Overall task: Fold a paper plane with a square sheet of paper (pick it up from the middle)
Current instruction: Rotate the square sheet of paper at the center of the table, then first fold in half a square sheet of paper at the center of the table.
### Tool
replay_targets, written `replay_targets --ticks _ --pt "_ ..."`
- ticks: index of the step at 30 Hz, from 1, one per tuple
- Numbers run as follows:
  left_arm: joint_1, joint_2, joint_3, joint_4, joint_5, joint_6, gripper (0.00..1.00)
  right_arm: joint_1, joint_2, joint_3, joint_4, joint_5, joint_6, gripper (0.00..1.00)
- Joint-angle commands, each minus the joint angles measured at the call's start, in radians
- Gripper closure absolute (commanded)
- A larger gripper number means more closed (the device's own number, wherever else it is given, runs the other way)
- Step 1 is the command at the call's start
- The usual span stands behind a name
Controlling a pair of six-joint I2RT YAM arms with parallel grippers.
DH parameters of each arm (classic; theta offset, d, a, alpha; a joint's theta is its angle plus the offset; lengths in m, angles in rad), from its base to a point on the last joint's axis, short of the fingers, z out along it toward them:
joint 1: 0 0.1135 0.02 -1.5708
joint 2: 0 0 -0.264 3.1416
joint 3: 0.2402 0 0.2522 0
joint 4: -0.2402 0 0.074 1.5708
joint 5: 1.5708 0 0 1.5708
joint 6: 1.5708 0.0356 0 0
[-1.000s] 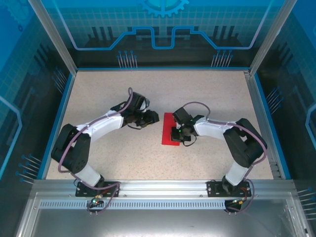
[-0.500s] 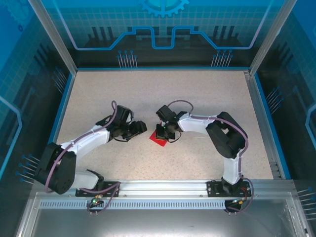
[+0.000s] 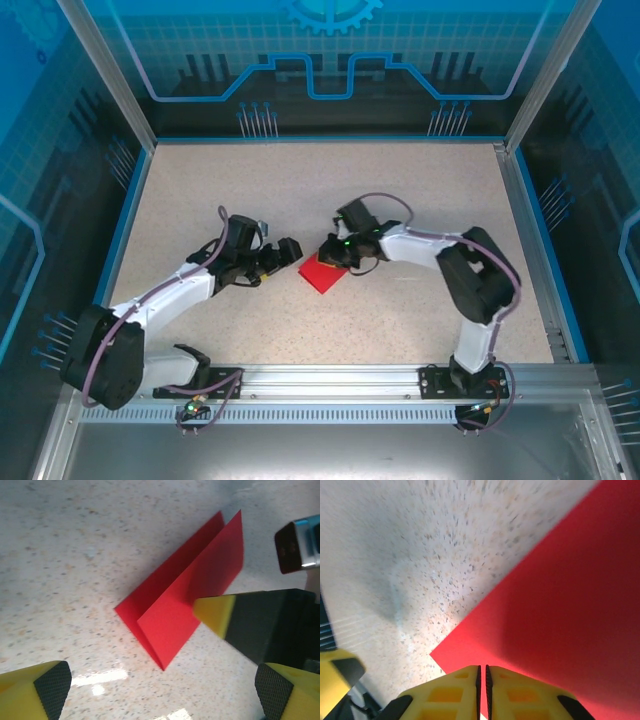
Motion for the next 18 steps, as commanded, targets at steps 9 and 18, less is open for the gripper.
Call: replay_targets --ticks 9,18 --pt "-0.184 0.19 0.213 0.07 0.048 -0.07 0.21 -0.161 -0.115 -0.197 0.113 -0.102 -0.075 0.89" --pt "-0.241 0.363 0.295 0.059 0.052 -0.14 0.62 -0.15 0.01 -0.179 0.179 -0.151 -0.049 0.91"
